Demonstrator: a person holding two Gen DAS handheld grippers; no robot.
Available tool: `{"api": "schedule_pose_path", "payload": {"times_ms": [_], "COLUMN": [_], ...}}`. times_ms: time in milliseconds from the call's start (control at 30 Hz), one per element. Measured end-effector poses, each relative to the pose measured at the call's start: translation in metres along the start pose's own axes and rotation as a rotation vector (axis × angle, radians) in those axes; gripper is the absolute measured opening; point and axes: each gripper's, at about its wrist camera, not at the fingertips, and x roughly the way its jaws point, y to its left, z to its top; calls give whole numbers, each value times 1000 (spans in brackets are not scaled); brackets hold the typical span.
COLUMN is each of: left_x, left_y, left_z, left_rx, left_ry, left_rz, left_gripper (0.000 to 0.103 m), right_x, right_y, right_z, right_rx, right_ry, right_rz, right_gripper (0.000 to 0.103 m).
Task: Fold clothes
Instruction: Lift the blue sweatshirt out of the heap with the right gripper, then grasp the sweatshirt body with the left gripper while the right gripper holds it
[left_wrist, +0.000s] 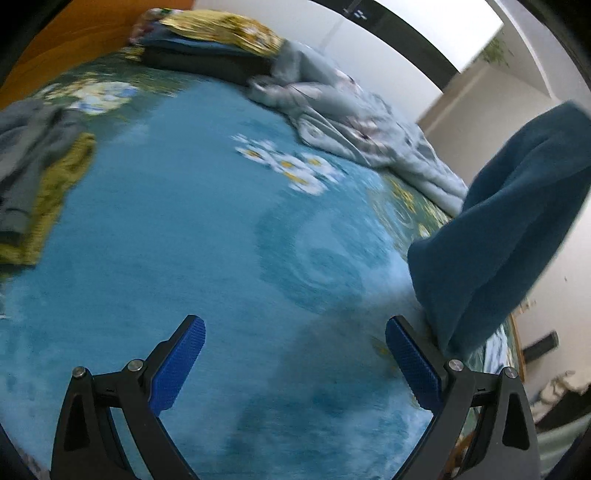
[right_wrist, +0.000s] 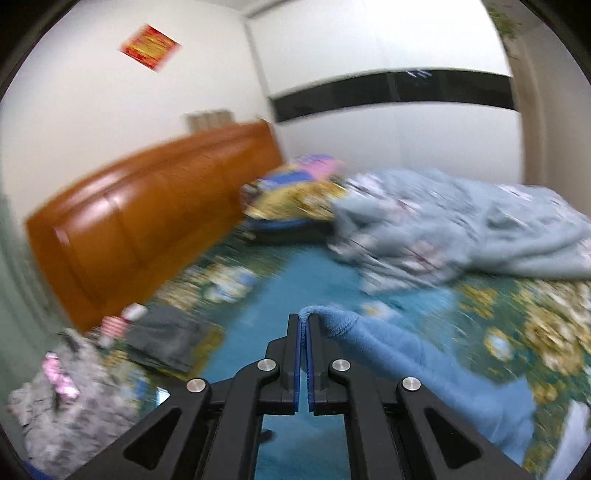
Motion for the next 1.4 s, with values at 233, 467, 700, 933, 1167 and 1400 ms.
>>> {"api": "schedule_pose_path", "payload": {"times_ms": [233,467,700,933,1167,1400], "left_x": [-15,14,46,81,109,101], "left_y": [35,3,-56,-119,-150,-155], "left_z": [7,-1,-2,-2,-8,-29], "left_rx": [-51,52,231,402,437,419], "left_ry": [-40,23,72,98,151,179], "left_rz": [51,5,-45,-134,-221,-284], "left_gripper": [98,98,98,98,69,12], "right_x": [-35,-30,-31,-40,-71,-76], "right_y": [-26,-159,-257,-253,-227,-204], "right_z": [-18,-119,-226,-230,-215,-223], "right_rx": [-3,185,401,386,365,394], "right_ry": [-59,225,406,361,254,237], "right_rz": [-94,-497,-630,-666,-653,-569], "right_gripper": [3,3,3,29,50,51]}}
